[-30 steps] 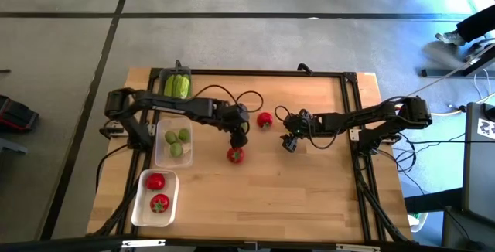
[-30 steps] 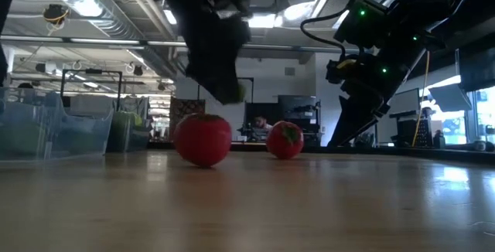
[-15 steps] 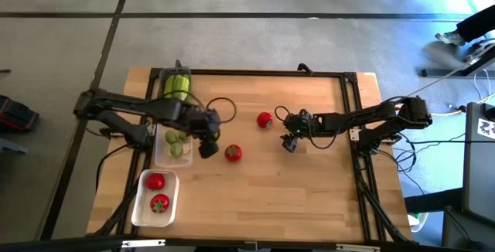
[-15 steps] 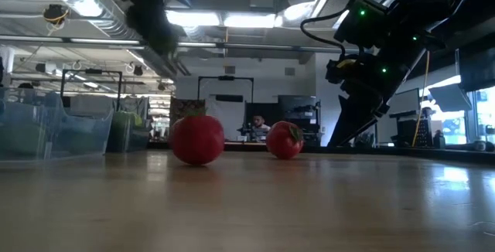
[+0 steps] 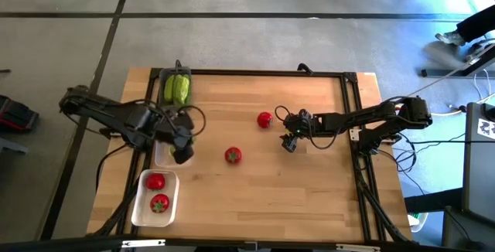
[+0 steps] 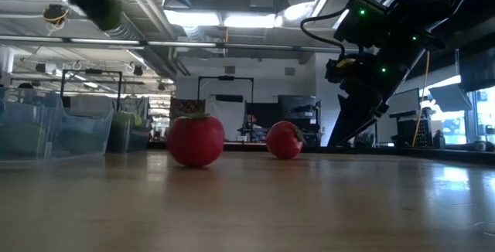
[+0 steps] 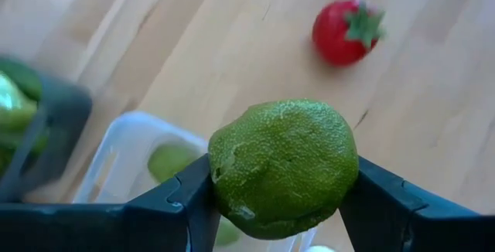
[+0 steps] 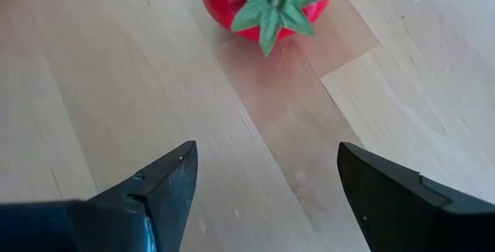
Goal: Sort produce into baskets
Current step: Put the lime into the transparent bin, then put the bottom tomato into the white bin
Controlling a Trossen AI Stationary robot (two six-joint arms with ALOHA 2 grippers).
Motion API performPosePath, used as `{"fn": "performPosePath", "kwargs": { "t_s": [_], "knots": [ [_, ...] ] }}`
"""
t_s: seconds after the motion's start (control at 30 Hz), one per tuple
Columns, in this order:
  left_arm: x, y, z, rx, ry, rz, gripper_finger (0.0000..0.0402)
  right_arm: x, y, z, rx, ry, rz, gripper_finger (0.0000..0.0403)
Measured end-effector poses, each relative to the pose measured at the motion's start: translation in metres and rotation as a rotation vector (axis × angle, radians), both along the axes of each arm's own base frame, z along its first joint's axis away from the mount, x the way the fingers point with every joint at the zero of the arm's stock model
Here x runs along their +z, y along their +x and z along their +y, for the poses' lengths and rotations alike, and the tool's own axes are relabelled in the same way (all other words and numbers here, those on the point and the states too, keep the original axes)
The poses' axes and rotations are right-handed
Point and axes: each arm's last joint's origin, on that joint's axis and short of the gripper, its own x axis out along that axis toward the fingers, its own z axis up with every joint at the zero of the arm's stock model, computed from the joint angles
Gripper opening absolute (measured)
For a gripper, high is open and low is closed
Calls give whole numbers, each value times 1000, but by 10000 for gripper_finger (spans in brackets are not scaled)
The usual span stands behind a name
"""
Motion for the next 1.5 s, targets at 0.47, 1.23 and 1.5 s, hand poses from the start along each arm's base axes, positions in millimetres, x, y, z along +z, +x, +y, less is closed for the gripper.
{"fn": "performPosePath", "kwargs": {
  "t_s": [0.47,1.23,1.5],
  "knots": [
    [-92,-30,5,41,18,145,211,1,1,0,0,0,-10,292],
    [-134,-42,10,99,-9,207,274,1,1,0,7,10,-13,292],
    [-115,-35,5,-63,-72,224,303,1,2,0,7,9,-28,292]
  ]
}}
